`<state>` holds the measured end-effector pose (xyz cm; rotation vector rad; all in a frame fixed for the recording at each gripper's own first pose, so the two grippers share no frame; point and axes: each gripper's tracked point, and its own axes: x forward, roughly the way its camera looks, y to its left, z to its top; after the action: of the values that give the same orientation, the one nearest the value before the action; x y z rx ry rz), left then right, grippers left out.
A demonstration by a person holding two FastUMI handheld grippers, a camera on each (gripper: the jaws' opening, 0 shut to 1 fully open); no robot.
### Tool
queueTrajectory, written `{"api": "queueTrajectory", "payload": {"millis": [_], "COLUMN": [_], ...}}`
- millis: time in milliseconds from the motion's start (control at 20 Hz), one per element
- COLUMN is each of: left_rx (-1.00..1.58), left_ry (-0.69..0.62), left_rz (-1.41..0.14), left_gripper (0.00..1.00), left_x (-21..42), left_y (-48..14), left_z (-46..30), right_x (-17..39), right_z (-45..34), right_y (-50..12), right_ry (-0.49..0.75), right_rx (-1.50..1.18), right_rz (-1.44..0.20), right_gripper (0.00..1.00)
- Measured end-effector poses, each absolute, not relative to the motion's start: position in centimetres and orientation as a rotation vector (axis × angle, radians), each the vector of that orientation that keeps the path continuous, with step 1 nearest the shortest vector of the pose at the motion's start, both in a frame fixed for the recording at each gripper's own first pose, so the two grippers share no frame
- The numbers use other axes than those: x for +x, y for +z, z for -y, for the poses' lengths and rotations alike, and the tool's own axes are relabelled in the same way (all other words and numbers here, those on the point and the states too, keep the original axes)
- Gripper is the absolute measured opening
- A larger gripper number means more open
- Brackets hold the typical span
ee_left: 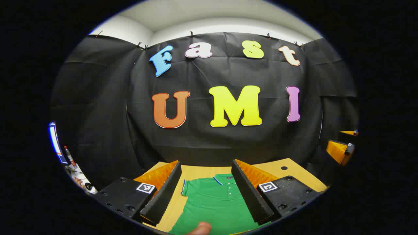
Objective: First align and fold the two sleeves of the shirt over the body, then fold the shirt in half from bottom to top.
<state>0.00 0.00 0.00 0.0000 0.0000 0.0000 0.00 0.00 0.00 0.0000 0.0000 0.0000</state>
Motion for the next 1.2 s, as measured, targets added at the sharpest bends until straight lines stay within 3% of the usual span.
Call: {"api": "queueTrajectory", "payload": {"millis": [850,1200], "left_rx": [0.016,0.009], "left_ry": [-0.072,-0.089], "left_rz": [-0.047,-0.083], "left_gripper": [1.00,0.99], "left_x": [3.9,5.4], "left_y": [-1.5,-3.2], "left_z": [0.3,-0.1], "right_x": [5.2,11.4], "right_z": [-3.6,-2.2], "right_y": [-2.9,-6.7], "right_ry": [-0.002,-0.085], "right_rx": [0.000,-0.015], "right_rz": [-0.085,-0.183], "right_gripper": [0.96,0.96]}}
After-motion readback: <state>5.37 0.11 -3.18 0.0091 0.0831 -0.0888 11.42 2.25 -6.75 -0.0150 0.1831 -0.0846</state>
